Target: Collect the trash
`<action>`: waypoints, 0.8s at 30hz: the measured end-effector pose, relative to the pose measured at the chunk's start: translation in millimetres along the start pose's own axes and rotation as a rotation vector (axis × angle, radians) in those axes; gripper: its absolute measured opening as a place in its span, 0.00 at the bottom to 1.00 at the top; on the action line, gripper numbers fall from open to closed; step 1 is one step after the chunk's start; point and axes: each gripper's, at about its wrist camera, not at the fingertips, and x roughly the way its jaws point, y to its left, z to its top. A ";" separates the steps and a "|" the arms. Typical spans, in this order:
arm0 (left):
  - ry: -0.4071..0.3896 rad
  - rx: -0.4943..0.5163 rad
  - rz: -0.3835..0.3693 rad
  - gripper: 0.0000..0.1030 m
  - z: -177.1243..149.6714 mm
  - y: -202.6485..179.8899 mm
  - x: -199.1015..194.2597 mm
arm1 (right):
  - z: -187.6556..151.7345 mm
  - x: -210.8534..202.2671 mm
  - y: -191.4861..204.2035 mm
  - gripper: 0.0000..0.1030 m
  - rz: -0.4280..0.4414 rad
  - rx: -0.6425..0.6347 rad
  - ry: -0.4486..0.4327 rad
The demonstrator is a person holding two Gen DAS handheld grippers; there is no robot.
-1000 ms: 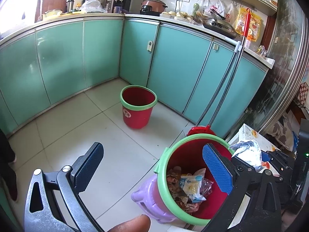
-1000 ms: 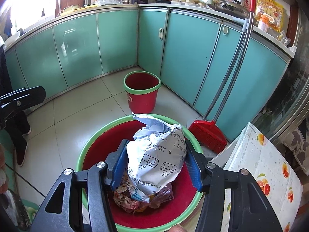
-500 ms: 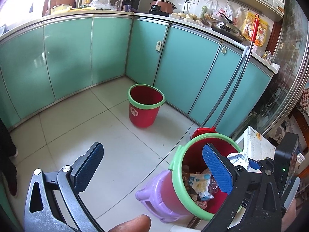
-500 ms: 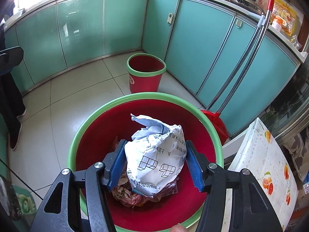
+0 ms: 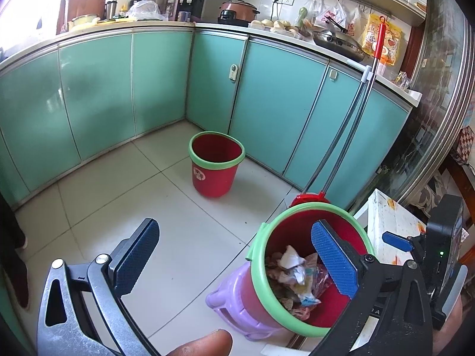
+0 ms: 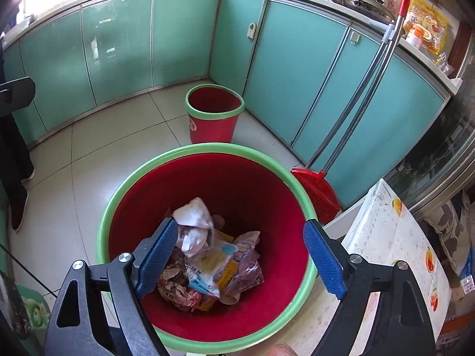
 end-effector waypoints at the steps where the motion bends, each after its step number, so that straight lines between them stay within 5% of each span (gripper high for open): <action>1: -0.003 0.008 -0.002 1.00 1.0 -5.2 -2.1 | -0.7 -6.4 -4.3 0.85 0.002 0.012 -0.007; 11: -0.044 0.140 -0.047 1.00 12.9 -78.3 -37.5 | -20.3 -104.0 -63.8 0.85 -0.045 0.131 -0.144; 24: -0.164 0.324 -0.090 1.00 -11.6 -191.5 -120.7 | -98.2 -257.8 -144.7 0.86 -0.179 0.277 -0.314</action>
